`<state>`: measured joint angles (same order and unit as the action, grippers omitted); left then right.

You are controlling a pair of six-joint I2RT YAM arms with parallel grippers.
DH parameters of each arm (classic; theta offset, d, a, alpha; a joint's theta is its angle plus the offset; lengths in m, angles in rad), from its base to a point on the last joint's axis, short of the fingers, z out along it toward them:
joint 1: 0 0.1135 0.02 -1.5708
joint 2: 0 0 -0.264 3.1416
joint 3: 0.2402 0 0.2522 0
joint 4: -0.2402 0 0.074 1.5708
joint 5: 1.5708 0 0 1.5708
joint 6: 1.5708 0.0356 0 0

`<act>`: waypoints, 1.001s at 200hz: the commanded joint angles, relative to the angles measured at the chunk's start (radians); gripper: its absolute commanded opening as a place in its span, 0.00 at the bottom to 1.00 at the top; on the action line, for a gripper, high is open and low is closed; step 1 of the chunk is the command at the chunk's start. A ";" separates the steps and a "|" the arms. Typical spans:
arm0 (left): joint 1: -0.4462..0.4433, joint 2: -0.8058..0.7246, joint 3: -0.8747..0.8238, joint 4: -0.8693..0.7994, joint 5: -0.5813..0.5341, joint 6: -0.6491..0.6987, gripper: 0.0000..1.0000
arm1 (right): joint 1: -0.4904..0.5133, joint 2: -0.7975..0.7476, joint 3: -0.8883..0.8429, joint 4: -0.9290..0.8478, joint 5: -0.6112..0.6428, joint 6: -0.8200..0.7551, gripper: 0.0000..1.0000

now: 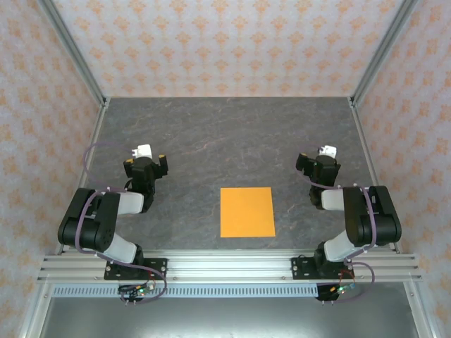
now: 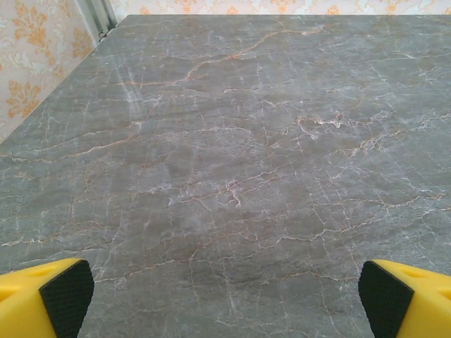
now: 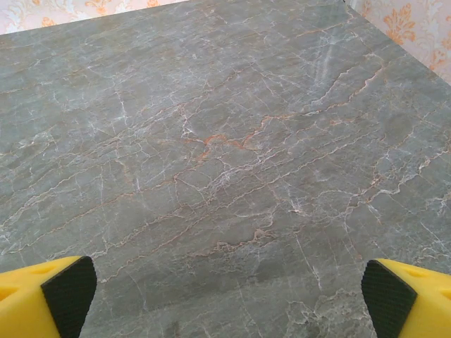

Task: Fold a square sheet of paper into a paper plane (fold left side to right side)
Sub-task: Move the square sheet of paper to the center of the table.

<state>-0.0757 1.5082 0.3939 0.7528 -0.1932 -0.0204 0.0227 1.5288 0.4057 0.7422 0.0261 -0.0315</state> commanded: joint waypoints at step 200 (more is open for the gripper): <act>0.006 -0.168 0.110 -0.257 -0.031 -0.002 0.99 | -0.004 -0.144 0.059 -0.173 0.051 0.024 1.00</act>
<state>-0.0757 1.4815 0.4080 0.6910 -0.1940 -0.0204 0.0227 1.5116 0.4068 0.7212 0.0292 -0.0311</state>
